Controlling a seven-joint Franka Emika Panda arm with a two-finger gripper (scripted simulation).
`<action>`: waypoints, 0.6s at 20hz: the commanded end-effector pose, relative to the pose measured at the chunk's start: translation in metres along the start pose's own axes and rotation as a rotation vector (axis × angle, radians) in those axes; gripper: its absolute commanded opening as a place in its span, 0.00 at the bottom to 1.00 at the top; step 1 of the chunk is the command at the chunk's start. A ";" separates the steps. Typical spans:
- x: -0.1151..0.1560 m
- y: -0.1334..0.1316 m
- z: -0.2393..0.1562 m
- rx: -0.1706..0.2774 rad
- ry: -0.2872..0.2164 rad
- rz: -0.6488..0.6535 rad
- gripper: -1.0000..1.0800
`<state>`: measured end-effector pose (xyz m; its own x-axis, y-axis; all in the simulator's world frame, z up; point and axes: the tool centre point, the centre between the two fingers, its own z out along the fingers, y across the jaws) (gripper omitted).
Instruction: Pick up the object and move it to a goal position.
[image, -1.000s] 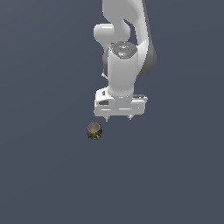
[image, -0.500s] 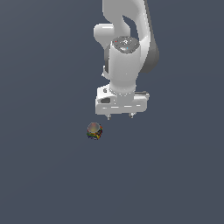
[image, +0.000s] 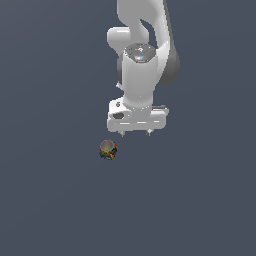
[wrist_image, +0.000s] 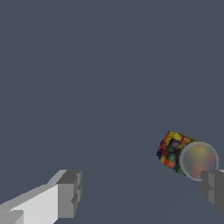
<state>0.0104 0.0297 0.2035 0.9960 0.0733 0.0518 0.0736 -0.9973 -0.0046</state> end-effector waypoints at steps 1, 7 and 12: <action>-0.002 0.013 0.010 0.000 -0.006 0.036 0.96; -0.014 0.071 0.053 -0.003 -0.029 0.202 0.96; -0.028 0.112 0.083 -0.010 -0.045 0.321 0.96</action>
<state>-0.0026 -0.0726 0.1262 0.9768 -0.2141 0.0077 -0.2141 -0.9768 -0.0049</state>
